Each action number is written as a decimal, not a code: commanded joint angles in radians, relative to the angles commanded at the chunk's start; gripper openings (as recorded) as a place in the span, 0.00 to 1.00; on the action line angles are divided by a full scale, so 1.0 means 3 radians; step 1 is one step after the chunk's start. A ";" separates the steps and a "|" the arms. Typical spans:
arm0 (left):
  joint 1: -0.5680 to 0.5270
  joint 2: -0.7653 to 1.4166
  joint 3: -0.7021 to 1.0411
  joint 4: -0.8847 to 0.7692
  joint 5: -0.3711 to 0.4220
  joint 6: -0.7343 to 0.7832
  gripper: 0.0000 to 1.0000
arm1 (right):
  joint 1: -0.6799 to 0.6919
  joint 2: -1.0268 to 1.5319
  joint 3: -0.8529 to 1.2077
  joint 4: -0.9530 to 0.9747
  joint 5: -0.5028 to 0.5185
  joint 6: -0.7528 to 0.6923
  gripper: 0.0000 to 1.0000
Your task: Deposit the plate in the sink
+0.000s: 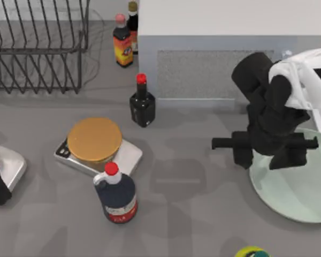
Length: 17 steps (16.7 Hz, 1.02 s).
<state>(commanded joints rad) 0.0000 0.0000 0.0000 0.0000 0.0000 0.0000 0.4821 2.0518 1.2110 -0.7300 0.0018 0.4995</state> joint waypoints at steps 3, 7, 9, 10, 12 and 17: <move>0.0000 0.0000 0.0000 0.0000 0.0000 0.0000 1.00 | 0.0000 0.0000 0.0000 0.0000 0.0000 0.0000 0.00; 0.0000 0.0000 0.0000 0.0000 0.0000 0.0000 1.00 | 0.0000 0.0000 0.0000 0.0000 0.0000 0.0000 0.00; 0.0000 0.0000 0.0000 0.0000 0.0000 0.0000 1.00 | -0.0047 -0.0253 0.0070 0.0012 0.0033 -0.0015 0.00; 0.0000 0.0000 0.0000 0.0000 0.0000 0.0000 1.00 | -0.0048 -0.0255 0.0071 0.0008 0.0033 -0.0016 0.00; 0.0000 0.0000 0.0000 0.0000 0.0000 0.0000 1.00 | -0.0060 -0.0297 0.0093 -0.0102 0.0030 -0.0033 0.00; 0.0000 0.0000 0.0000 0.0000 0.0000 0.0000 1.00 | -0.0163 -0.0441 0.0422 -0.0984 0.0025 -0.0080 0.00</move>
<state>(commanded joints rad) 0.0000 0.0000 0.0000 0.0000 0.0000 0.0000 0.4332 1.9196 1.3377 -1.0252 0.0092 0.4754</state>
